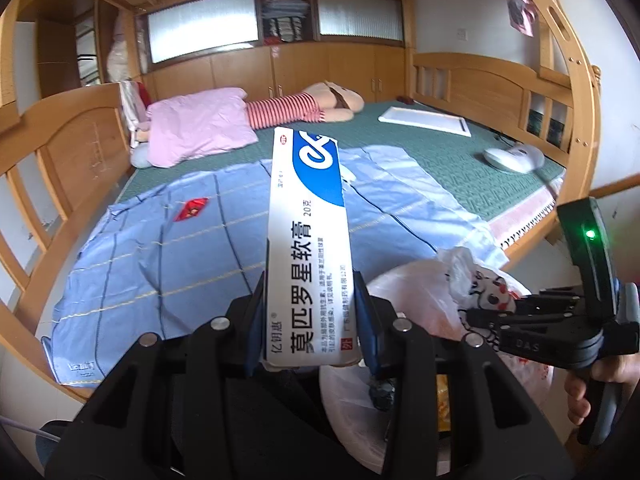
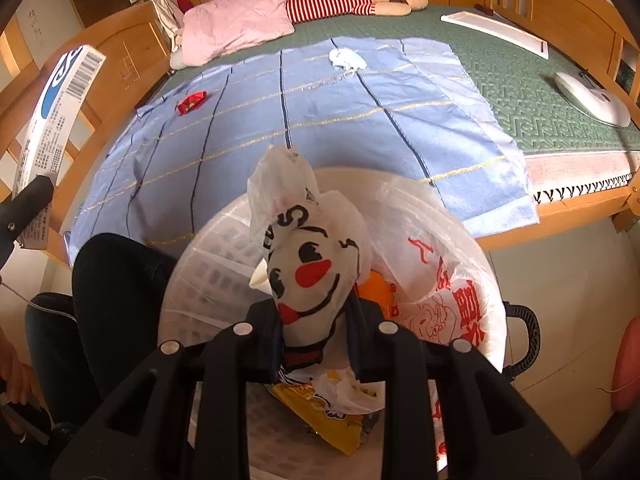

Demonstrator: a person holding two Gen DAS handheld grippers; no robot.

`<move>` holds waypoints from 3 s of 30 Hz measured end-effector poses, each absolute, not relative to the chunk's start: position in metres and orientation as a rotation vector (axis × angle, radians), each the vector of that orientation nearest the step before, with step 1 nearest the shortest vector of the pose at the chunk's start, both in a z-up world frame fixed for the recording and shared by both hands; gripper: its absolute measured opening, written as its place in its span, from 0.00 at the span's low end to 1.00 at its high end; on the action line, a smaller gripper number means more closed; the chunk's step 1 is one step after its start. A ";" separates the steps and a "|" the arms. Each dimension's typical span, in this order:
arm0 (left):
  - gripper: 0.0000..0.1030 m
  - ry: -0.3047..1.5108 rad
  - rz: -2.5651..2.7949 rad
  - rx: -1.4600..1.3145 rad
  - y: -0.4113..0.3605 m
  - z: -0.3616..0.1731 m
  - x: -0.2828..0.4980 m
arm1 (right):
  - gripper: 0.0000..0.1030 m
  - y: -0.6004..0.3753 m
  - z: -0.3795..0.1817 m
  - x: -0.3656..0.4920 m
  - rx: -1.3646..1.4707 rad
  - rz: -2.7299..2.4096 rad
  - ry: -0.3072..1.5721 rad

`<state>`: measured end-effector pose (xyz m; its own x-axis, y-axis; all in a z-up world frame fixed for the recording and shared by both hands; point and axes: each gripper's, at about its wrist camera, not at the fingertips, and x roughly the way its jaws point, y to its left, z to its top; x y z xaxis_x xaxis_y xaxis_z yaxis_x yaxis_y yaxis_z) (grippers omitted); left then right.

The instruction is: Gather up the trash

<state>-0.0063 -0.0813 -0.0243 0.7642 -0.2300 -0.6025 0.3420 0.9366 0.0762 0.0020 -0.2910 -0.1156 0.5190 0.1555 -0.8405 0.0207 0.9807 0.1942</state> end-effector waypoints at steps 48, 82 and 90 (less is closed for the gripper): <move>0.83 0.776 0.054 0.047 0.125 -0.094 0.210 | 0.69 -0.221 -0.061 0.191 0.302 0.159 0.903; 0.85 0.924 0.331 -0.362 0.248 -0.128 0.212 | 0.42 0.044 -0.148 0.333 -0.644 0.418 1.135; 0.85 0.960 0.333 -0.389 0.246 -0.144 0.214 | 0.61 -0.008 -0.108 0.334 -0.039 0.705 1.220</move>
<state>0.2144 0.2461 -0.1444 0.5325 0.1019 -0.8403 -0.4399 0.8815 -0.1718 0.3343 -0.0085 -0.1078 0.1614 0.4734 -0.8659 -0.5134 0.7897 0.3360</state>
